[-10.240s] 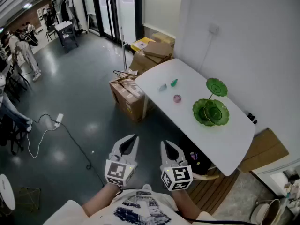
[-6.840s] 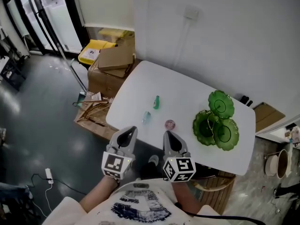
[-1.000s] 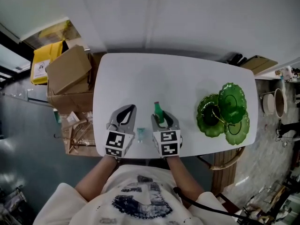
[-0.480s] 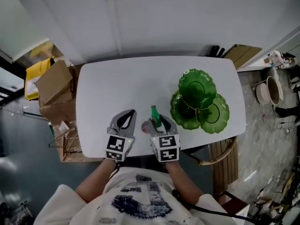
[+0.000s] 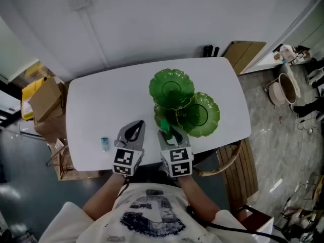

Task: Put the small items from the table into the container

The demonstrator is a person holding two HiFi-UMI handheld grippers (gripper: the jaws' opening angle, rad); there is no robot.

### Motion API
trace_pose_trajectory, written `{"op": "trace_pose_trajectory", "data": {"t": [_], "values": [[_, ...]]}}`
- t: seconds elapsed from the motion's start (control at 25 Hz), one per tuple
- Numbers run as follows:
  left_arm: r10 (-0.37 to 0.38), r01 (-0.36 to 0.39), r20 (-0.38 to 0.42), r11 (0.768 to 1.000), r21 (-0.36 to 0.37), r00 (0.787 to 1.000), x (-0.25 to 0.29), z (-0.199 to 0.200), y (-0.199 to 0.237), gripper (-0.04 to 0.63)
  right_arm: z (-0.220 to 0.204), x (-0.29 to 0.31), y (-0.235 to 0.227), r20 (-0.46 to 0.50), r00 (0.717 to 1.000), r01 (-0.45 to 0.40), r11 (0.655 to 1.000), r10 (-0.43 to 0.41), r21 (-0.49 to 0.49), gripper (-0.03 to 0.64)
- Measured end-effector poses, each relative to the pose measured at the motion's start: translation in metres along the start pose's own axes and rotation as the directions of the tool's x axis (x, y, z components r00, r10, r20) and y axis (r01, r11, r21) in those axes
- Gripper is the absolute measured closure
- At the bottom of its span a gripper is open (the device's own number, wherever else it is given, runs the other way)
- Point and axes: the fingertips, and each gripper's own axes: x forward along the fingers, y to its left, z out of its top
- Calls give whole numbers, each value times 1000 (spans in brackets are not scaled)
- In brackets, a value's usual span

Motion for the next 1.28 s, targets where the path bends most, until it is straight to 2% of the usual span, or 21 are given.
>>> {"op": "trace_pose_trajectory", "data": {"t": [0.6,1.0,1.28], "values": [[-33,31,40,998,50,999,42,26,-93,606,-15,-59,-104,59,995,77,996,-80,42,443],[-36,34,34,998,58,999,61,32,-108,605,-20,-60,-136,42,994,102,993,-105,63,443],[-41,39,28,998,52,999,72,29,-111,604,-25,-51,-148,9,993,117,993,-117,21,443]]}}
